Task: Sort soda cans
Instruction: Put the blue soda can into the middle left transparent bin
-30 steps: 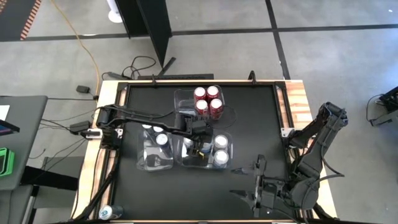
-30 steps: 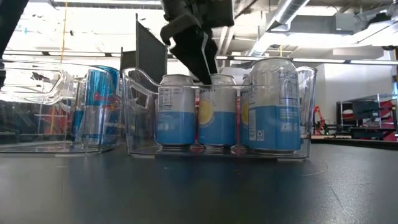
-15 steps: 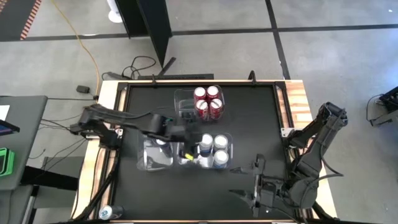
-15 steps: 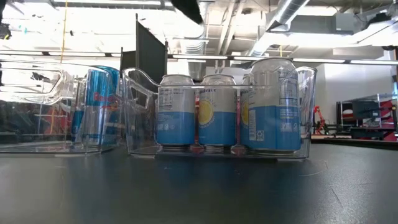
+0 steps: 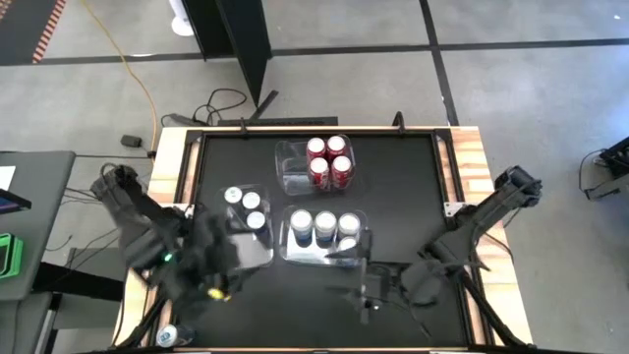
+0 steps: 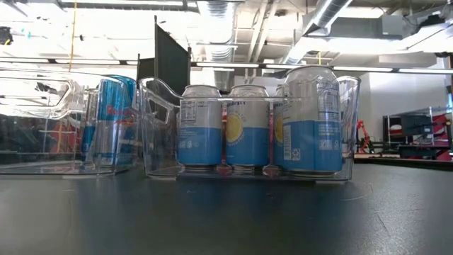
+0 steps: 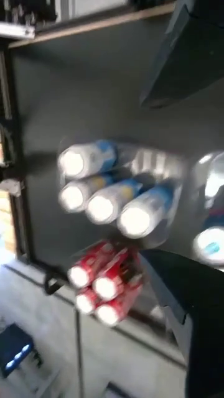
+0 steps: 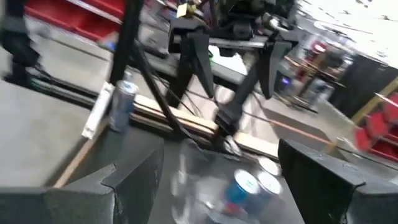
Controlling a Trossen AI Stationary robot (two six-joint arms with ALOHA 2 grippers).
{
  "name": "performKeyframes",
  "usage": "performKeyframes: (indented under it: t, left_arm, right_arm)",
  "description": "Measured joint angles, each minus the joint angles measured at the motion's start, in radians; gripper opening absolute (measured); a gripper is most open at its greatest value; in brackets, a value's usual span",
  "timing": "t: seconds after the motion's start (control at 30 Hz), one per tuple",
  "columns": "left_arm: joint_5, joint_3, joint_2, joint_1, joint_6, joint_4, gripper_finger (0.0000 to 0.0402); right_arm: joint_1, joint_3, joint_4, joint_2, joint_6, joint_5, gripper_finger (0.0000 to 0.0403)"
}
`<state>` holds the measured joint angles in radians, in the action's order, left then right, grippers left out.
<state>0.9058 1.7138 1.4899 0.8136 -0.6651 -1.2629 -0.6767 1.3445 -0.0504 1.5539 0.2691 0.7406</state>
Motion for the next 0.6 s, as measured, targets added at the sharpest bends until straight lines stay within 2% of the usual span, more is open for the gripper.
performKeyframes:
  t: [0.13, 0.3, 0.4, 0.47, 0.53, 0.6]
  left_arm:
    - [0.008, 0.0, 0.047, 0.126, -0.222, -0.094, 0.0382]
    - [0.008, 0.0, 0.11, 0.234, -0.306, -0.103, 0.0382]
    - [0.008, 0.0, 0.13, 0.28, -0.38, -0.109, 0.0382]
    - [0.0, 0.0, 0.14, 0.305, -0.446, -0.122, 0.0382]
    - [-0.063, 0.0, 0.146, 0.321, -0.513, -0.126, 0.0382]
    - [-0.198, -0.001, 0.147, 0.327, -0.58, -0.128, 0.0382]
  right_arm:
    - [0.057, 0.0, -0.118, 0.063, -0.002, -0.163, 0.0332]
    - [0.12, 0.005, -0.309, 0.17, -0.016, -0.299, 0.0332]
    - [0.152, 0.06, -0.331, 0.259, -0.059, -0.377, 0.0332]
    - [0.166, 0.111, -0.302, 0.319, -0.068, -0.386, 0.0332]
    - [0.17, 0.164, -0.276, 0.369, -0.07, -0.386, 0.0332]
    - [0.171, 0.218, -0.25, 0.406, -0.068, -0.386, 0.0332]
